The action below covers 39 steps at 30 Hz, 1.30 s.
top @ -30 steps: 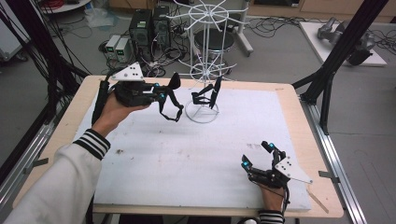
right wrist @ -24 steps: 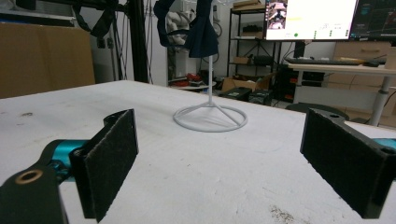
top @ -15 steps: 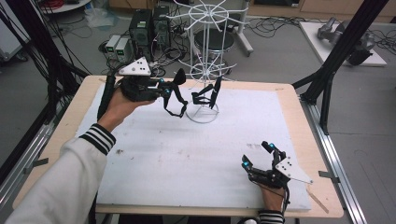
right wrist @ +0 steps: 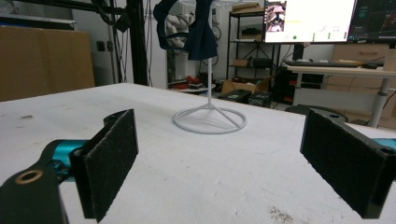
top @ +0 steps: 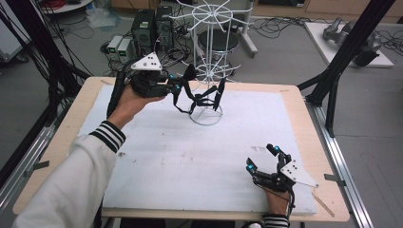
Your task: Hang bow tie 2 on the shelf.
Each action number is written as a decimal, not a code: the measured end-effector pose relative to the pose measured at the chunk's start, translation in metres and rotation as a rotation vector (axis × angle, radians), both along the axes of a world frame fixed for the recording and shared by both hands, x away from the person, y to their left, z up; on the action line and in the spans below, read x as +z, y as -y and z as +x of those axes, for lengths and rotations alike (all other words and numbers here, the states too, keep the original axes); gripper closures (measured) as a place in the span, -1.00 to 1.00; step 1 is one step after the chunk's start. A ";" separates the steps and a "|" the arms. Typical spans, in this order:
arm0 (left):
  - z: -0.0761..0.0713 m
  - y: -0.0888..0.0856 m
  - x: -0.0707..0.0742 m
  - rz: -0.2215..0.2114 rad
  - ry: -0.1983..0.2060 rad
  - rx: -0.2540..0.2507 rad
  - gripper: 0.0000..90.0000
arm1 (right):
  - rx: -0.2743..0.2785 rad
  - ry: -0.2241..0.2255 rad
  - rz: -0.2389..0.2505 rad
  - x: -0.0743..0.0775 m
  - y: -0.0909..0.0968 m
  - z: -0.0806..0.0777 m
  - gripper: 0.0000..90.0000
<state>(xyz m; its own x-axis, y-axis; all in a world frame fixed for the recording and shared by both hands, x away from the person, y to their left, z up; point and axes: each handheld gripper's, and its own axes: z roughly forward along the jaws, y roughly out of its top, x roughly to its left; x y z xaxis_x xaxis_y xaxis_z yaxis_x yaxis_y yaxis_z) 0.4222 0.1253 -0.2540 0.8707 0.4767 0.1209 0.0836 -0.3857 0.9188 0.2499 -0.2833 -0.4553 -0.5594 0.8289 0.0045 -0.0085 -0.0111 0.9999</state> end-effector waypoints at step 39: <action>0.023 0.034 -0.001 0.057 -0.011 0.079 0.69 | -0.004 0.003 0.007 0.000 0.001 -0.001 -0.76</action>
<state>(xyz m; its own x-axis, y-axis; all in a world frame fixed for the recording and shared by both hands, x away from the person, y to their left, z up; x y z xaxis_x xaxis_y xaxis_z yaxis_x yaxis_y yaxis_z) 0.4448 0.0916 -0.2545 0.8324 0.5361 0.1404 0.1257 -0.4294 0.8943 0.2488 -0.2838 -0.4557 -0.5565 0.8308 0.0086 -0.0119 -0.0183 0.9998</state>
